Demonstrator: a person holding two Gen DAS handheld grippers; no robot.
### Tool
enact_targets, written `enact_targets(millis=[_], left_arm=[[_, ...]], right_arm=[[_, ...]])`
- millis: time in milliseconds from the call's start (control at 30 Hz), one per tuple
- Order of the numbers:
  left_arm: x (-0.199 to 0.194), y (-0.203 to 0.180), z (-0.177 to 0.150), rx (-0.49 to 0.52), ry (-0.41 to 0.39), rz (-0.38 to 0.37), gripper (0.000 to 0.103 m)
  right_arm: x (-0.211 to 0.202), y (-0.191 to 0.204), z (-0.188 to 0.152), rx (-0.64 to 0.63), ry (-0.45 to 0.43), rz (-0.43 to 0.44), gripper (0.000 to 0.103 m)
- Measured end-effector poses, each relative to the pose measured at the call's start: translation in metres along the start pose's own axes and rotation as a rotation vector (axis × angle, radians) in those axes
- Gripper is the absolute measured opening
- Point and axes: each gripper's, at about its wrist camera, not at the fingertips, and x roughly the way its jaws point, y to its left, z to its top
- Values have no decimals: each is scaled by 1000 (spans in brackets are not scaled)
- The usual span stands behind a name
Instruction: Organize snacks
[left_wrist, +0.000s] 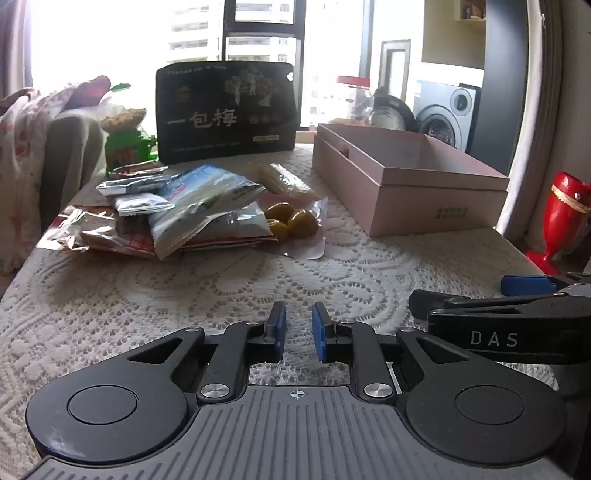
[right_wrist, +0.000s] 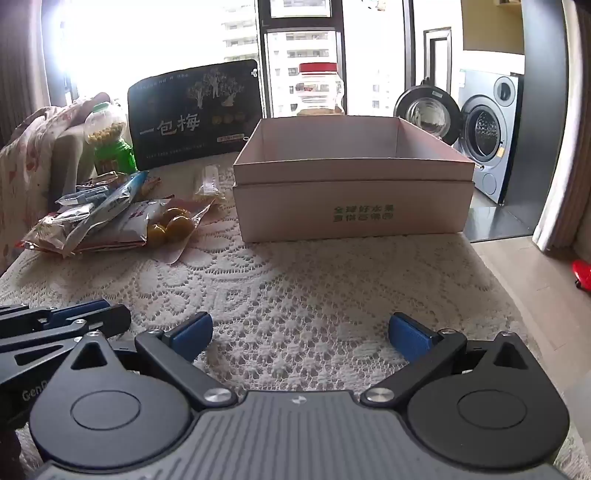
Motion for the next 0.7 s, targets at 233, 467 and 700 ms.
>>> enact_targets(millis=[233, 467, 700], left_arm=[[-8, 5, 2, -5, -36, -6, 17], [-19, -2, -1, 29, -102, 4, 17], [-19, -3, -4, 28, -110, 6, 17]], right_arm=[[2, -4, -2, 4, -15, 10, 102], [-13, 2, -5, -18, -92, 5, 102], [-13, 2, -6, -23, -100, 10, 102]])
